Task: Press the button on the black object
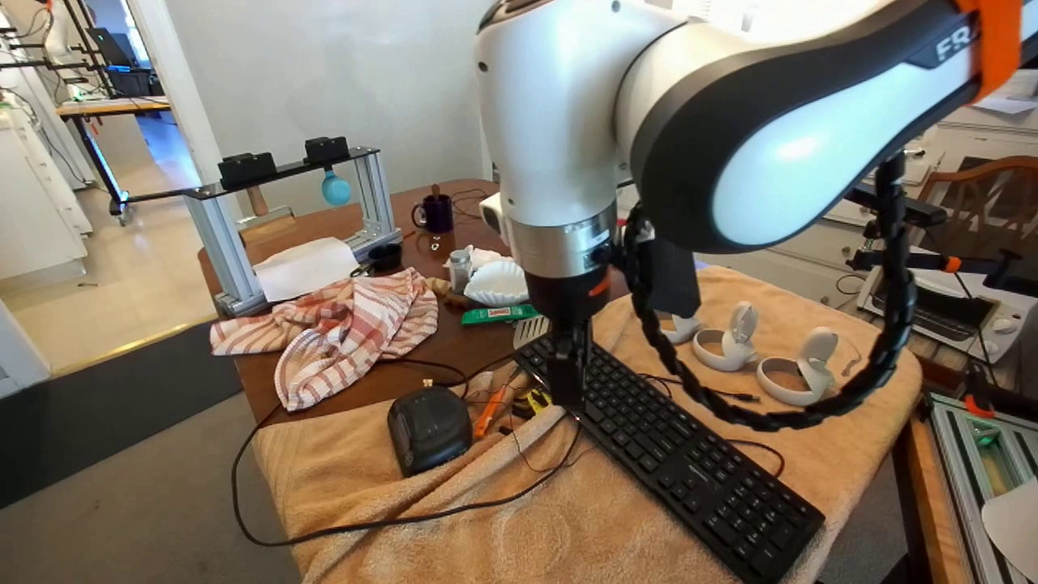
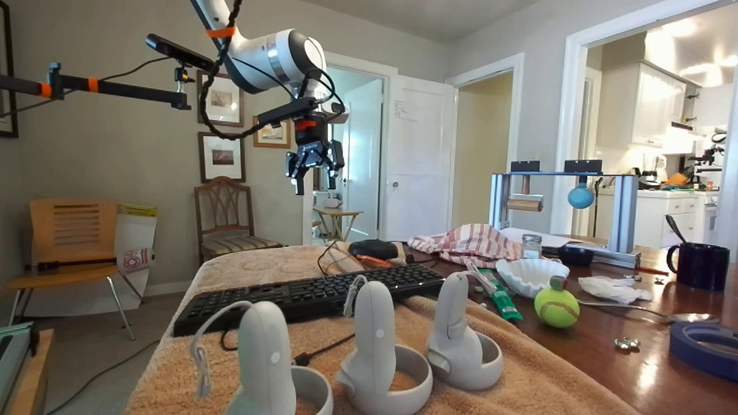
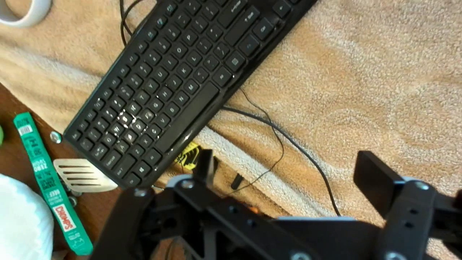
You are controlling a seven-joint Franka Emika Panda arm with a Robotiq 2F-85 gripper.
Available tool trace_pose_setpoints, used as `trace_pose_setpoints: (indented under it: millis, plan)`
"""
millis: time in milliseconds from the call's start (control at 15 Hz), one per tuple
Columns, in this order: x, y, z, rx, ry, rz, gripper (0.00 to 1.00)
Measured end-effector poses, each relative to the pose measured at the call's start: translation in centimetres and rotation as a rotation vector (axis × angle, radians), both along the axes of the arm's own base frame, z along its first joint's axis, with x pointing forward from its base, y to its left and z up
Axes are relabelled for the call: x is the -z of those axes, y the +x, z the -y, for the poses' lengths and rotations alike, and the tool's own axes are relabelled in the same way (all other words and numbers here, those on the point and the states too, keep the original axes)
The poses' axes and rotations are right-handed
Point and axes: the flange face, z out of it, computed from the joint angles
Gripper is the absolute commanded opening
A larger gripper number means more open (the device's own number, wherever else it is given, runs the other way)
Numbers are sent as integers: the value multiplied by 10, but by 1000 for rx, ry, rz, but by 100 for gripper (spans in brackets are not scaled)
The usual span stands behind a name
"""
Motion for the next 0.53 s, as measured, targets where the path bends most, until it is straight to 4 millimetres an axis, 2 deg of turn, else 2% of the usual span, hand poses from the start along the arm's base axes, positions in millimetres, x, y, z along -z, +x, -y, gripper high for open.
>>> trace_pose_setpoints:
  millis: [533]
  plan:
    - [-6,-97,52,88,-13,52,100]
